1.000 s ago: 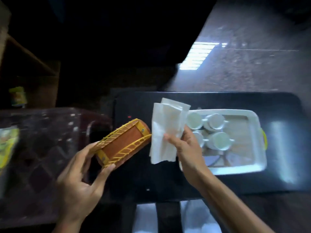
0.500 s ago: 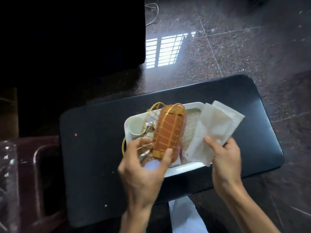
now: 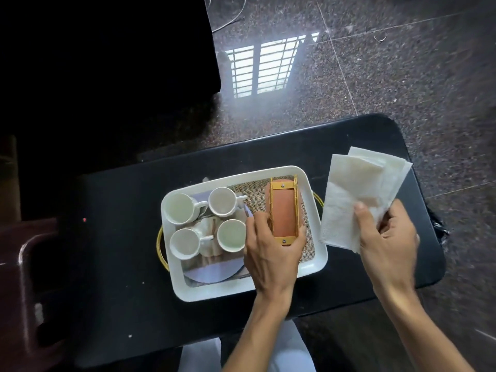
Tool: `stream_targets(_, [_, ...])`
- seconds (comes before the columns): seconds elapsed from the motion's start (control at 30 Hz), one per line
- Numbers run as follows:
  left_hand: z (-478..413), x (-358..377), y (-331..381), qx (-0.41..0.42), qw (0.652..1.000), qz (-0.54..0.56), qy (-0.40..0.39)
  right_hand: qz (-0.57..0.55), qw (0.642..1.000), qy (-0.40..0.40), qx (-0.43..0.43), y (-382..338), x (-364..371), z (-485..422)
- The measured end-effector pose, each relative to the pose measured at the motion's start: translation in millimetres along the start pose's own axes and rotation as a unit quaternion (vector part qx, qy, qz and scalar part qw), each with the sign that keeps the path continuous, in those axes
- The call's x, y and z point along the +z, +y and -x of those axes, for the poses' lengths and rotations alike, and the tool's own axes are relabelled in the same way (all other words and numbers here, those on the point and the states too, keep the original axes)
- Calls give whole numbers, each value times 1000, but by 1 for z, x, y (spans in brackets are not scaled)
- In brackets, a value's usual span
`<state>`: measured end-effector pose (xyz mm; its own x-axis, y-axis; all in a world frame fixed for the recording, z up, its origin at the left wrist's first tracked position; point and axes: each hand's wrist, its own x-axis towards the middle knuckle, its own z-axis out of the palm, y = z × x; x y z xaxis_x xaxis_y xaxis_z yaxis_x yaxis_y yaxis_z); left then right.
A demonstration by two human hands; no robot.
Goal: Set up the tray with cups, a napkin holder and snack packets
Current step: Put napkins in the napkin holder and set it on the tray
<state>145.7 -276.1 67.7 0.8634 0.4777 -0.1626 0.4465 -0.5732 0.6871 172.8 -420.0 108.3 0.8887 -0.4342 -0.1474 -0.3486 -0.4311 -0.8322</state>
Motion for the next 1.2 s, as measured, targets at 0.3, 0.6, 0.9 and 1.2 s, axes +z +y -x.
stream_targets(0.3, [-21, 50, 4, -34, 998, -51, 19, 23, 998, -33, -43, -6, 6, -24])
stream_targets(0.6, [-11, 61, -5, -67, 994, -81, -19, 26, 997, -67, -38, -9, 19, -29])
stream_targets(0.9, [-6, 65, -11, -78, 995, -59, -17, 8, 994, -108, 8, -9, 35, -24])
stream_targets(1.2, [10, 33, -5, -86, 993, 74, -19, -47, 992, -105, 54, -14, 44, -26])
